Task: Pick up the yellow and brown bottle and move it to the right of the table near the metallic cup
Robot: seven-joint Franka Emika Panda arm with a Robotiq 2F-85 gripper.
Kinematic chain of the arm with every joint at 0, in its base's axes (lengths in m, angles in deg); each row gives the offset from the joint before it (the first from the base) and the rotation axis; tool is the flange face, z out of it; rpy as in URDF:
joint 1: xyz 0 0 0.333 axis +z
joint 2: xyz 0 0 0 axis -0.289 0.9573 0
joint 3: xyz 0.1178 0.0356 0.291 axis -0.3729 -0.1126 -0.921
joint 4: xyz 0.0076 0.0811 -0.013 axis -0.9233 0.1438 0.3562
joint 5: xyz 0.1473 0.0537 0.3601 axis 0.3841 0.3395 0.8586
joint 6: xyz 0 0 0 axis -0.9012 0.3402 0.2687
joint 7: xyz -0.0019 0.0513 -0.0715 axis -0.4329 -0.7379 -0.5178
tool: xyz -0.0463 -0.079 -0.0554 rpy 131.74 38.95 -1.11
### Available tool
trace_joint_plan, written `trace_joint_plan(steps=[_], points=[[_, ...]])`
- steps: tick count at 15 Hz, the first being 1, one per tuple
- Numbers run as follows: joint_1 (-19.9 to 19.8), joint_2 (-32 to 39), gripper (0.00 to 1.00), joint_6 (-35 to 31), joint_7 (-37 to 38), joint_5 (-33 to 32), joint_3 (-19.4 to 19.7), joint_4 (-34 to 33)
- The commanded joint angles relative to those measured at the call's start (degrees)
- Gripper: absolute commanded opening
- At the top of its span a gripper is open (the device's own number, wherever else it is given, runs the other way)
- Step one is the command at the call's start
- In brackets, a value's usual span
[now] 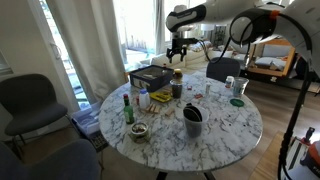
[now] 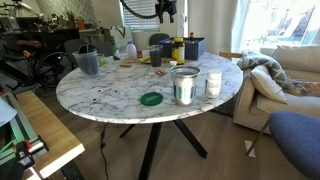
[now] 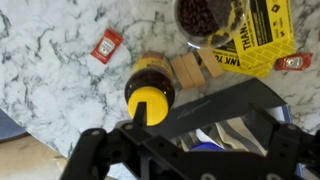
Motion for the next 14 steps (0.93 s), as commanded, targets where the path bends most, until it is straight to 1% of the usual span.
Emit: trace_joint_plan(steps=[1, 4, 6, 8, 9, 11, 12, 13, 14], points=[[-1.0, 1.1, 1.0, 2.5, -0.3, 0.3, -0.3, -1.7], [-2.1, 2.3, 1.0, 4.5, -0.8, 0.6, -0.8, -4.2], [-2.6, 3.7, 1.0, 2.0, 0.5, 0.7, -0.3, -4.5], [-3.2, 5.2, 1.0, -3.1, 1.6, 0.6, 0.5, -3.8], [-3.8, 5.7, 1.0, -4.4, 0.2, 1.0, 0.3, -3.6], [-4.8, 7.3, 1.0, -6.7, 0.9, 1.9, 0.0, -4.0], [-5.1, 8.2, 1.0, -6.8, 1.9, 2.2, 0.1, -4.5], [-4.2, 6.5, 1.0, -5.6, 0.6, 0.9, 0.3, -3.5], [-4.4, 7.0, 1.0, -6.0, 0.7, 0.9, 0.3, -3.5]])
